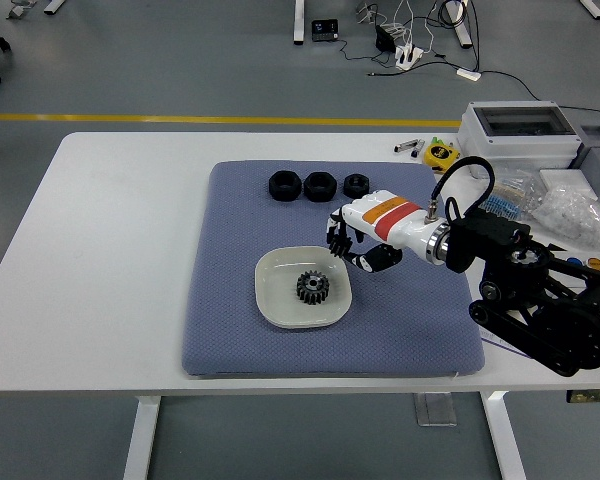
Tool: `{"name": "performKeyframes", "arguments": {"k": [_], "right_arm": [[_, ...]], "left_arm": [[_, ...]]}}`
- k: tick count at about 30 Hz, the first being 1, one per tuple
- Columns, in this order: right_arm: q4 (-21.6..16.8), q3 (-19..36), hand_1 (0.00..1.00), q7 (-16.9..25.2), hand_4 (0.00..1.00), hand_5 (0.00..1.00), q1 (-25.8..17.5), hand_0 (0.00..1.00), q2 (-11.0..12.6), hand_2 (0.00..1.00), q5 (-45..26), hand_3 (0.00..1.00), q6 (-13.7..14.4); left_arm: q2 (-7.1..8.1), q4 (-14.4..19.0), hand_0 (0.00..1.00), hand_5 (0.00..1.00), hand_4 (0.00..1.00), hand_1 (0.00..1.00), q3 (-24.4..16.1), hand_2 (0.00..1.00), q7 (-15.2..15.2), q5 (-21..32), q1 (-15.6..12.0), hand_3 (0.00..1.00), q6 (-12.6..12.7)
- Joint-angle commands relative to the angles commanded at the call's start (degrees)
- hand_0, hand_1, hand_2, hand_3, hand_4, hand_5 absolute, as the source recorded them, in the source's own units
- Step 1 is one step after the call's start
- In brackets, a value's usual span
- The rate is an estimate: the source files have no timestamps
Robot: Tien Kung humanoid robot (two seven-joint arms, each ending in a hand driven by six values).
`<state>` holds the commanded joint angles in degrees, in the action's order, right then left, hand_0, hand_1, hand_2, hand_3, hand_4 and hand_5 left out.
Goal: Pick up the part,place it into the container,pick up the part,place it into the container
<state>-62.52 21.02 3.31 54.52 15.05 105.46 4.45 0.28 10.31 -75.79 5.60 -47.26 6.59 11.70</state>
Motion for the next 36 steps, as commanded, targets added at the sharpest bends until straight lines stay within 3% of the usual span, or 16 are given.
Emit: {"name": "performKeyframes", "arguments": {"k": [2, 3, 10, 14, 25, 36], "right_arm": [[-0.3, -0.6, 0.410, -1.8, 0.482, 0.002, 0.4, 0.265, -1.2, 0.465, 1.3, 0.447, -1.9], [-0.3, -1.0, 0.649, -2.4, 0.994, 0.162, 0.6, 0.520, -1.7, 0.771, 1.7, 0.855, -2.6], [1.4, -4.3, 0.667, -3.2, 0.998, 0.187, 1.7, 0.552, -4.9, 0.795, 2.5, 0.873, -2.7], [2.6, -5.3, 0.667, -3.2, 0.998, 0.187, 1.8, 0.552, -5.5, 0.795, 2.6, 0.873, -2.6], [0.1, -3.3, 0.659, -3.4, 0.998, 0.180, 1.7, 0.545, -3.9, 0.781, 3.0, 0.856, -2.0], [-2.3, 7.1, 0.660, -3.7, 0.998, 0.179, 1.2, 0.545, -1.1, 0.783, 0.0, 0.858, -1.0]], "left_arm": [[0.03, 0.0, 0.714, 0.752, 0.623, 0.641, 0.0, 0.678, 0.0, -0.1, 0.0, 0.579, 0.0], [0.05, 0.0, 0.714, 0.753, 0.624, 0.641, 0.0, 0.678, 0.1, -0.1, 0.0, 0.579, -0.1], [0.22, 0.0, 0.714, 0.750, 0.624, 0.641, -0.2, 0.678, 0.0, -0.3, 0.0, 0.579, -0.2], [0.34, 0.0, 0.714, 0.750, 0.624, 0.641, -0.2, 0.678, 0.0, -0.3, 0.0, 0.579, -0.2], [0.34, 0.0, 0.714, 0.751, 0.625, 0.641, -0.5, 0.676, 0.1, -1.0, -0.2, 0.578, -0.3], [0.27, 0.0, 0.714, 0.751, 0.626, 0.642, -0.4, 0.677, -0.2, -0.3, 0.4, 0.579, -0.3]]}}
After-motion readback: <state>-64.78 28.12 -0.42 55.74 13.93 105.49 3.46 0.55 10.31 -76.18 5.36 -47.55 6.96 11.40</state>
